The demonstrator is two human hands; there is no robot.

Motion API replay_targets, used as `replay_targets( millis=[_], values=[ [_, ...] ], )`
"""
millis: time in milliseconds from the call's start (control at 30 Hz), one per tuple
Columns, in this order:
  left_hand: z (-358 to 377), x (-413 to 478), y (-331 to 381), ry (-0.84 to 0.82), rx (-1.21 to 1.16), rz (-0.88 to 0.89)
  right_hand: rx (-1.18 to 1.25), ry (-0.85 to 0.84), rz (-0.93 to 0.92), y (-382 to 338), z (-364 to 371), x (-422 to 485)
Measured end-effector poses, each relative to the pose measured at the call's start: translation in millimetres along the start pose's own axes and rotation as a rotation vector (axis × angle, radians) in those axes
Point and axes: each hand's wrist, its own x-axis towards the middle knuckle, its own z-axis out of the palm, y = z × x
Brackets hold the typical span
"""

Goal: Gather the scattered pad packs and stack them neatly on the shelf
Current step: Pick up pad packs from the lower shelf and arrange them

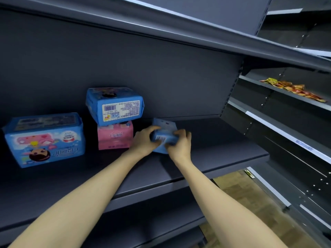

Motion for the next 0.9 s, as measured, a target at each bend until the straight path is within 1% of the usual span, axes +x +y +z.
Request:
replay_targets(
  millis=[133, 233, 300, 433, 500, 600, 667, 700, 767, 833, 900],
  values=[
    [-2, -3, 0, -0.015, 0.038, -0.007, -0.059, -0.009, -0.054, -11, 6, -2],
    [-15, -1, 5, 0.049, 0.027, 0.061, -0.072, 0.012, -0.107, -28, 10, 1],
    [-29, -1, 9, 0.158, 0.020, 0.109, -0.047, 0.023, -0.147, -40, 15, 3],
    [-57, -6, 7, 0.430, 0.007, 0.163, 0.003, 0.052, -0.230, -61, 31, 7],
    [-71, -9, 2, 0.526, 0.017, 0.167, 0.021, 0.029, -0.244, -68, 38, 11],
    [-93, -12, -7, 0.657, 0.117, 0.163, 0.077, -0.016, -0.274, -77, 50, 18],
    [-103, -12, -13, 0.709, 0.201, 0.159, 0.099, -0.071, -0.267, -83, 58, 22],
    [-108, -12, -17, 0.704, 0.232, 0.124, 0.106, -0.100, -0.258, -86, 62, 25],
    [-115, -9, -23, 0.608, 0.257, -0.007, 0.122, -0.153, -0.217, -91, 68, 30],
    [-119, -8, -31, 0.482, 0.218, -0.137, 0.161, -0.215, -0.149, -95, 72, 36],
    [-121, -7, -36, 0.418, 0.156, -0.182, 0.203, -0.269, -0.097, -97, 75, 41]
  ],
)
